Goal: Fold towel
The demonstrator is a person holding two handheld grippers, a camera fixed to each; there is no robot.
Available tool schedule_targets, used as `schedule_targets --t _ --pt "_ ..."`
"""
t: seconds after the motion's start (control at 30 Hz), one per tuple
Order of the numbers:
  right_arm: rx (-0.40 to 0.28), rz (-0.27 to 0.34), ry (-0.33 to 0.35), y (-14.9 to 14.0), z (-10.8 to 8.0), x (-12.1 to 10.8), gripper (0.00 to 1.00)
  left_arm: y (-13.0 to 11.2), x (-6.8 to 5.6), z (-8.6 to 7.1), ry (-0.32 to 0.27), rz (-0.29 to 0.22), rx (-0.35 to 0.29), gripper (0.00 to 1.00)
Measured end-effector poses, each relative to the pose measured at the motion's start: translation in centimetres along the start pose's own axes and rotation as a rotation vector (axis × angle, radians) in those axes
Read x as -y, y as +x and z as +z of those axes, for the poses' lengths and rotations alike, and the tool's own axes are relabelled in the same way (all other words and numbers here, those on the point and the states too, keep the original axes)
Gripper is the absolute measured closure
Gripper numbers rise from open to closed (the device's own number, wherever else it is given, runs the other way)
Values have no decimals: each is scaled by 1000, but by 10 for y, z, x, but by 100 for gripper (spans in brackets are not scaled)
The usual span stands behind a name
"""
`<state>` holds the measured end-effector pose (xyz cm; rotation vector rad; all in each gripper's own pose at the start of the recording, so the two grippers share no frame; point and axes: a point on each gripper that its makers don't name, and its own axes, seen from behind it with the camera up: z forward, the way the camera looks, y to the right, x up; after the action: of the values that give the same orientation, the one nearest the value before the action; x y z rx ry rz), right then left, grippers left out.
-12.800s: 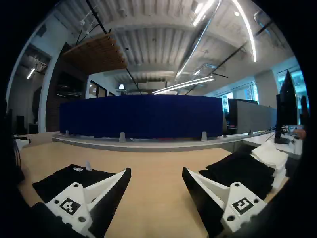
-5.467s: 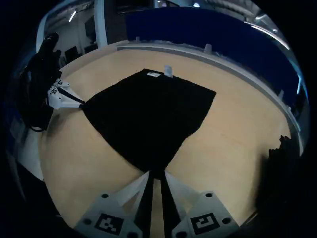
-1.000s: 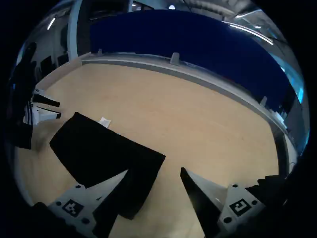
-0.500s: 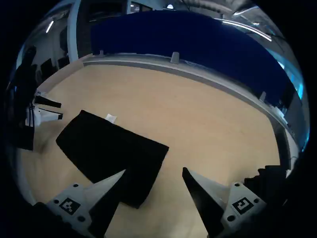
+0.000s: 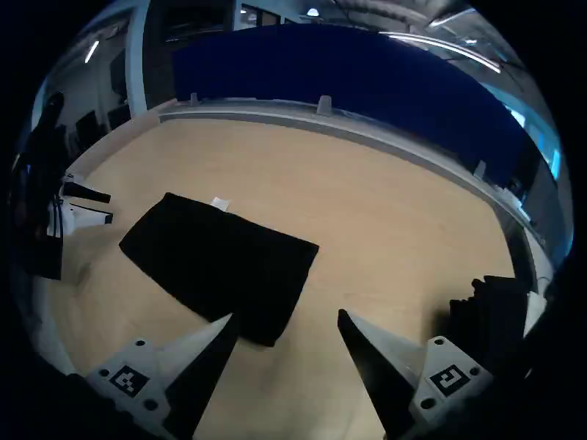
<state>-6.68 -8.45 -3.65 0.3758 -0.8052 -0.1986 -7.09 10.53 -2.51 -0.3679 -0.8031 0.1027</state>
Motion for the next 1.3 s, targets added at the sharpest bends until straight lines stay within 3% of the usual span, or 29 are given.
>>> schedule_targets --t 0.27,0.8,1.07,1.3 --pt "6 -12 32 -1 1 4 0 -6 7 -13 34 -17 -7 9" --pt "56 -187 185 0 13 25 0 -39 34 -68 152 -110 -23 9" --pt "82 -236 220 -3 17 25 0 -51 39 -86 188 -127 -21 9" --pt "126 -255 235 -22 24 25 12 -63 37 -101 206 -129 -17 9"
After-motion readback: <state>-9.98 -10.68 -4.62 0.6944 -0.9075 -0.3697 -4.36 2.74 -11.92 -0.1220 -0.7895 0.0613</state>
